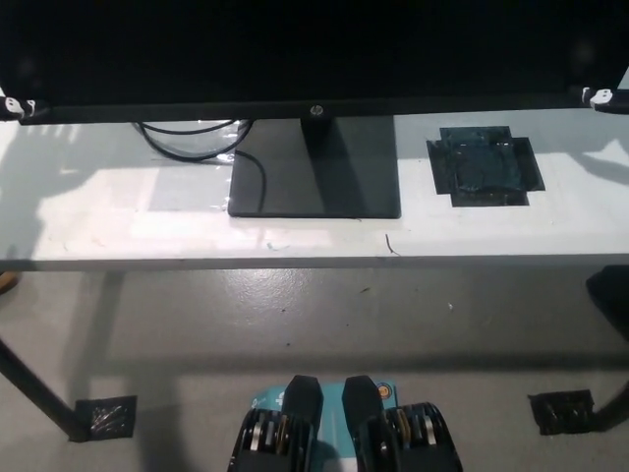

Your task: The monitor is placed at the center of the table and the robot uses both its hand to grab the left and right sides of the monitor to tilt the angle of the monitor downwards

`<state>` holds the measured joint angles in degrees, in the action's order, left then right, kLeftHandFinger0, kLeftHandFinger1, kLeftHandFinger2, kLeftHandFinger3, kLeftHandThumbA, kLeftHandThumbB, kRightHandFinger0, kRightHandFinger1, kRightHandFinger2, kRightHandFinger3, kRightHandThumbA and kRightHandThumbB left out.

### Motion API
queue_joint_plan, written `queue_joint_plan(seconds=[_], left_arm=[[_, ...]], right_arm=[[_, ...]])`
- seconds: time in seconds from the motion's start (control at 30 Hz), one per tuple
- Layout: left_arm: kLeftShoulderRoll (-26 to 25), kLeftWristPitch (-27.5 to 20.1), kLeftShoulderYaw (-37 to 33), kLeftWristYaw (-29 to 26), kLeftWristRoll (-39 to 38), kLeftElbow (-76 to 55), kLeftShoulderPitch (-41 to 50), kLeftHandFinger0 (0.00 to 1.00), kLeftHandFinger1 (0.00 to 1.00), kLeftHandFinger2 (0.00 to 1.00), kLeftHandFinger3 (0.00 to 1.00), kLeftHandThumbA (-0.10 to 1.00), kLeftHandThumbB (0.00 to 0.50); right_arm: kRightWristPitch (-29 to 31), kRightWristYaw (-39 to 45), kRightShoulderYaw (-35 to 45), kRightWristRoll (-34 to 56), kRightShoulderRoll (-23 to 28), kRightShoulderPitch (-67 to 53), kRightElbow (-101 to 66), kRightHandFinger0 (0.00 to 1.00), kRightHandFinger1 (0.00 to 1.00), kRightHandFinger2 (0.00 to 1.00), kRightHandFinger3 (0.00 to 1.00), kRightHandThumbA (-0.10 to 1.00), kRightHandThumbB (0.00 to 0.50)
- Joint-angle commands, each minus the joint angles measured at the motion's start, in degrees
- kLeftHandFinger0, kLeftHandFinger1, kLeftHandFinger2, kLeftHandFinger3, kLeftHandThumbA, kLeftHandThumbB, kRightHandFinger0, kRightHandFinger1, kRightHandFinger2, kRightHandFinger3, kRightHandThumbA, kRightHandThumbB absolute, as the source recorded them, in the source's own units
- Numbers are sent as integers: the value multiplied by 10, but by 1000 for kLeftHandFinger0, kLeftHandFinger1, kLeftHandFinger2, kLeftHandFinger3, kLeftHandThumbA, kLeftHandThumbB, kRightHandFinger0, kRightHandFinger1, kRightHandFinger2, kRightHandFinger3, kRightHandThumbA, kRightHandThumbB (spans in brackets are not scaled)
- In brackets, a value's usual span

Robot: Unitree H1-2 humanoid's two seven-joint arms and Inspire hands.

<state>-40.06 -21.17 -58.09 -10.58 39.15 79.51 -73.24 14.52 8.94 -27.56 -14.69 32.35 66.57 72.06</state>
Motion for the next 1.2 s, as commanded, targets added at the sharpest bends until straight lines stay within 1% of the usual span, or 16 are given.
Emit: queue_joint_plan(seconds=[0.0, 0.07, 0.2, 0.23, 0.33, 0.4, 0.43, 0.57, 0.67, 0.73, 0.83, 0.9, 0.93, 1.07, 1.1, 1.17], left_arm=[[46, 97, -38, -150, 105, 9, -149, 1000, 1000, 1000, 1000, 880, 497], [50, 100, -34, -157, 101, 12, -154, 1000, 1000, 1000, 1000, 823, 500], [60, 111, -40, -136, 105, 18, -168, 1000, 1000, 1000, 1000, 828, 482], [63, 116, -42, -145, 108, 19, -170, 1000, 1000, 1000, 1000, 802, 499], [64, 117, -42, -150, 110, 20, -172, 1000, 1000, 1000, 1000, 796, 500], [77, 131, -51, -147, 120, 23, -185, 1000, 1000, 1000, 1000, 836, 500], [80, 132, -54, -145, 122, 23, -189, 1000, 1000, 1000, 1000, 852, 495], [84, 137, -57, -142, 127, 25, -193, 1000, 1000, 1000, 1000, 876, 492], [91, 151, -54, -129, 125, 28, -196, 1000, 1000, 1000, 1000, 942, 489], [95, 165, -55, -124, 128, 29, -197, 1000, 1000, 1000, 1000, 946, 491], [95, 165, -52, -124, 131, 30, -197, 1000, 1000, 1000, 1000, 947, 491], [103, 181, -43, -143, 127, 30, -187, 1000, 1000, 1000, 1000, 936, 482], [105, 181, -37, -134, 123, 31, -185, 1000, 1000, 1000, 1000, 927, 473], [106, 181, -31, -131, 123, 31, -183, 1000, 1000, 1000, 1000, 922, 470], [104, 165, 11, -114, 80, 30, -164, 1000, 1000, 1000, 1000, 897, 437], [102, 147, 65, -85, 31, 27, -151, 1000, 1000, 1000, 1000, 855, 420]], right_arm=[[36, -274, -95, -174, -51, 147, 28, 1000, 1000, 1000, 1000, 516, 500], [32, -295, -105, -175, -57, 154, 39, 1000, 1000, 1000, 1000, 495, 500], [25, -318, -117, -172, -66, 167, 56, 1000, 1000, 1000, 1000, 501, 500], [19, -343, -131, -184, -69, 171, 61, 1000, 1000, 1000, 1000, 521, 500], [17, -358, -143, -188, -72, 175, 67, 1000, 1000, 1000, 1000, 527, 500], [-20, -380, -168, -210, -82, 189, 75, 1000, 1000, 1000, 1000, 580, 500], [-25, -387, -174, -212, -84, 191, 78, 1000, 1000, 1000, 1000, 590, 500], [-30, -398, -185, -210, -87, 194, 83, 1000, 1000, 1000, 1000, 578, 500], [-52, -429, -203, -220, -98, 189, 88, 1000, 1000, 1000, 1000, 578, 500], [-63, -440, -210, -222, -101, 187, 91, 1000, 1000, 1000, 1000, 593, 500], [-63, -443, -215, -219, -101, 187, 93, 1000, 1000, 1000, 1000, 595, 500], [-78, -464, -219, -218, -106, 179, 95, 1000, 1000, 1000, 1000, 619, 500], [-80, -474, -219, -217, -108, 176, 96, 1000, 1000, 1000, 1000, 611, 500], [-81, -481, -221, -213, -111, 174, 98, 1000, 1000, 1000, 1000, 608, 500], [-63, -451, -202, -190, -114, 163, 95, 1000, 1000, 1000, 1000, 626, 500], [-34, -429, -176, -160, -113, 155, 91, 1000, 1000, 1000, 1000, 622, 500]])
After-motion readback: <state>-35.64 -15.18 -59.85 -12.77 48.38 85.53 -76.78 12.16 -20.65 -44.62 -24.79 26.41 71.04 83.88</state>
